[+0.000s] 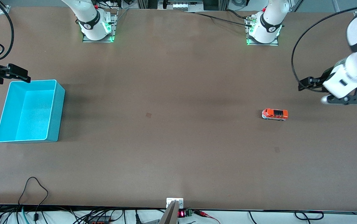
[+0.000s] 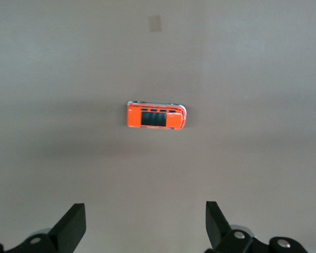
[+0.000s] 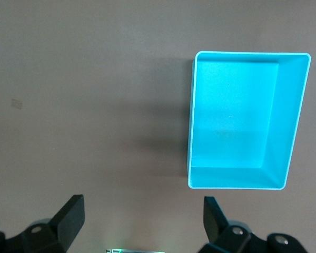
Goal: Wind up bus and store in blue box
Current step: 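Reach the left gripper down over the orange toy bus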
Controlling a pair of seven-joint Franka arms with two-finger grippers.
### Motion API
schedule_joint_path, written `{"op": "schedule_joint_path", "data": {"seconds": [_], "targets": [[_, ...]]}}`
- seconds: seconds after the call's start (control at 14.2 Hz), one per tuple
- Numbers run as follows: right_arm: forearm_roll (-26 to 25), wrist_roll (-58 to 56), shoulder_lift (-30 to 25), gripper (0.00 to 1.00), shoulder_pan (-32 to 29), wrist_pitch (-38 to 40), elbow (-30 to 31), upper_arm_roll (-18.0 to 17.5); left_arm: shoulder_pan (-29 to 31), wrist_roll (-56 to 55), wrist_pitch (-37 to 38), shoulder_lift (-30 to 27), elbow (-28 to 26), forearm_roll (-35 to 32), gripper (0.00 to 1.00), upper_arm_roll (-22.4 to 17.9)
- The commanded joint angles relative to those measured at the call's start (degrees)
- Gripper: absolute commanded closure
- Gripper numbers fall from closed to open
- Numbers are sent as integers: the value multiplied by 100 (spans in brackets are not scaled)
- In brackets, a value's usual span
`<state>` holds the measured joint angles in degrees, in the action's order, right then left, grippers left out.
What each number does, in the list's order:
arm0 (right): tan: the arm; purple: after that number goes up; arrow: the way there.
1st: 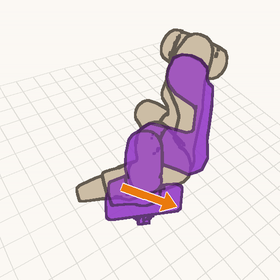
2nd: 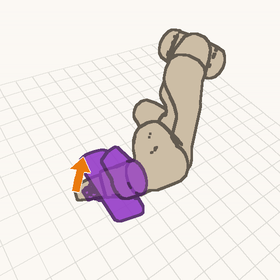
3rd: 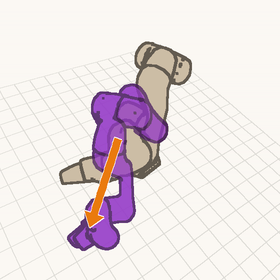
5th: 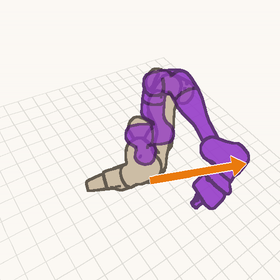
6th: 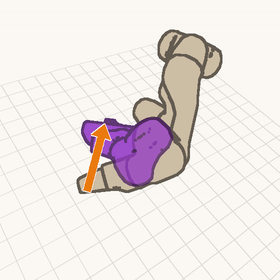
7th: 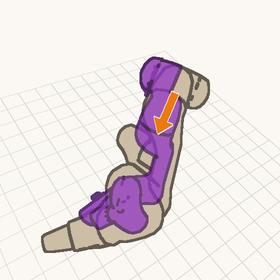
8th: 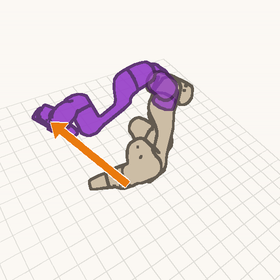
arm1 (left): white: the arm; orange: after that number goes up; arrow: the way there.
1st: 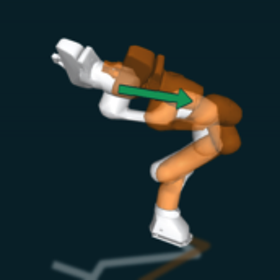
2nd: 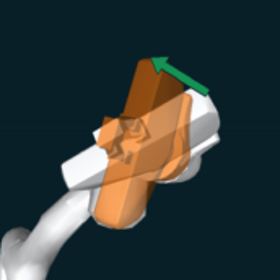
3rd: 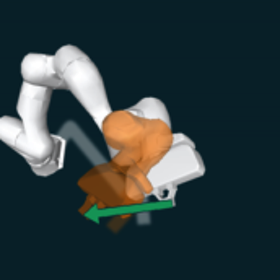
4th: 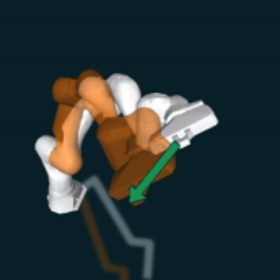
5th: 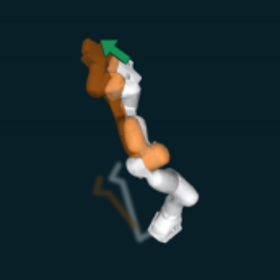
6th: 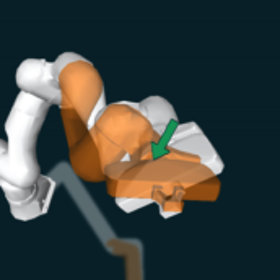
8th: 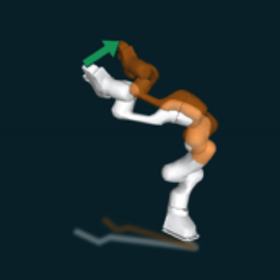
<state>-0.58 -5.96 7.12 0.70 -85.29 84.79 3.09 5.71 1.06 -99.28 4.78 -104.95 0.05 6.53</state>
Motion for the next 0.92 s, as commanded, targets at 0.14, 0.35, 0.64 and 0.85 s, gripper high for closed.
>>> {"op": "schedule_joint_path", "data": {"seconds": [0.14,0.35,0.64,0.85], "targets": [[58,7,26,0,-52,92,-94,-28,26,1444,-950,199,-542,-58,0,112],[58,68,26,0,-9,92,-94,-28,79,2958,-1732,269,-1052,-49,0,103],[58,51,26,0,-17,83,-94,-37,70,4715,-2384,322,-1484,-76,0,103],[58,7,26,0,-61,83,-94,-28,53,6155,-2683,488,-1660,-111,0,112]]}}
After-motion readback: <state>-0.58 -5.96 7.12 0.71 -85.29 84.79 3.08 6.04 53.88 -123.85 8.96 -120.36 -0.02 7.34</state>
